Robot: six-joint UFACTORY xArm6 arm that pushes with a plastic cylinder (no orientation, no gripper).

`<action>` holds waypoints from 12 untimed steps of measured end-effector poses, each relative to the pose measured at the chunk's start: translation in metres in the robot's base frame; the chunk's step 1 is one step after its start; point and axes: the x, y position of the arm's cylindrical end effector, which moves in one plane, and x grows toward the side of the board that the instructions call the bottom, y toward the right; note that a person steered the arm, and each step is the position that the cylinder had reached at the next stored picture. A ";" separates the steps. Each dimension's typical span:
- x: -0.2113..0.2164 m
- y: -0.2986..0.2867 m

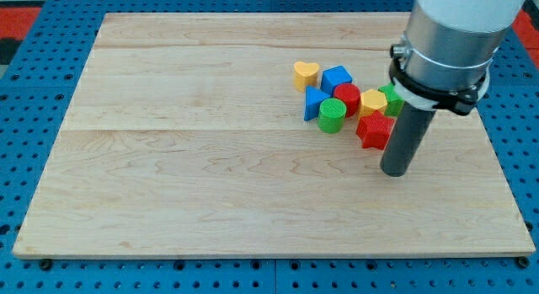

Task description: Push red star into blue blocks

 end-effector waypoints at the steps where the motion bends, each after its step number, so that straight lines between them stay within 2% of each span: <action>1: -0.010 0.012; 3: -0.045 -0.006; 9: -0.046 -0.031; 10: -0.066 -0.048; 12: -0.065 -0.041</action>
